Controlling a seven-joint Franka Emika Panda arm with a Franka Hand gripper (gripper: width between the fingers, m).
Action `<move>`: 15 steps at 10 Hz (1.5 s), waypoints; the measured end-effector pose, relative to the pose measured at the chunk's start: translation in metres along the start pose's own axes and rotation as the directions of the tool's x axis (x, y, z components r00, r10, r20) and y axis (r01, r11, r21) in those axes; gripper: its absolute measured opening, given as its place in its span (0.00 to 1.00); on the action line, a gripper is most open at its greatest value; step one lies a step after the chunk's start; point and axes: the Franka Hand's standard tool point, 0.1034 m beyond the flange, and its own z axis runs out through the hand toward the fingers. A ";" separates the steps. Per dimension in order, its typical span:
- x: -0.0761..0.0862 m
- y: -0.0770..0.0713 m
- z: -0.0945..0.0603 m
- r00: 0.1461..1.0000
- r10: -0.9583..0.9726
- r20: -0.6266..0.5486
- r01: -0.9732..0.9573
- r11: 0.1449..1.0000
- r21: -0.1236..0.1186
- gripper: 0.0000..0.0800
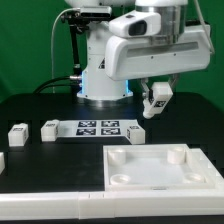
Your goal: Assemble one leg
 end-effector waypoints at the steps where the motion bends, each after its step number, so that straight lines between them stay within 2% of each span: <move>1: 0.000 0.004 0.000 1.000 0.017 -0.025 -0.017 1.000 0.000 0.37; 2: 0.011 0.009 -0.003 0.990 0.005 -0.142 -0.008 1.000 -0.019 0.37; 3: 0.007 0.013 -0.001 0.973 -0.001 -0.233 -0.009 0.999 -0.044 0.37; 4: 0.002 0.011 0.002 0.976 -0.002 -0.219 -0.007 0.999 -0.040 0.37; 5: 0.016 0.003 0.000 0.980 -0.011 -0.198 0.007 1.000 -0.024 0.37; 6: 0.034 0.001 -0.002 0.977 -0.030 -0.211 0.026 0.999 -0.022 0.37; 8: 0.081 -0.007 0.001 0.967 -0.055 -0.249 0.055 0.998 -0.007 0.37; 9: 0.096 -0.010 0.002 0.963 -0.059 -0.263 0.061 0.998 -0.001 0.37; 10: 0.107 -0.008 0.003 0.954 -0.074 -0.291 0.075 0.997 -0.010 0.37; 11: 0.112 -0.003 0.001 0.933 -0.107 -0.343 0.098 0.994 -0.042 0.37; 14: 0.108 -0.002 0.006 0.939 -0.106 -0.327 0.099 0.994 -0.037 0.37; 15: 0.109 0.008 0.012 0.946 -0.096 -0.310 0.092 0.995 -0.029 0.37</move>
Offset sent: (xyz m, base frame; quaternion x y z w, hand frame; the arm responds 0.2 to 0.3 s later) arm 0.0000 0.0000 0.0000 0.0000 0.0899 0.0000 0.9960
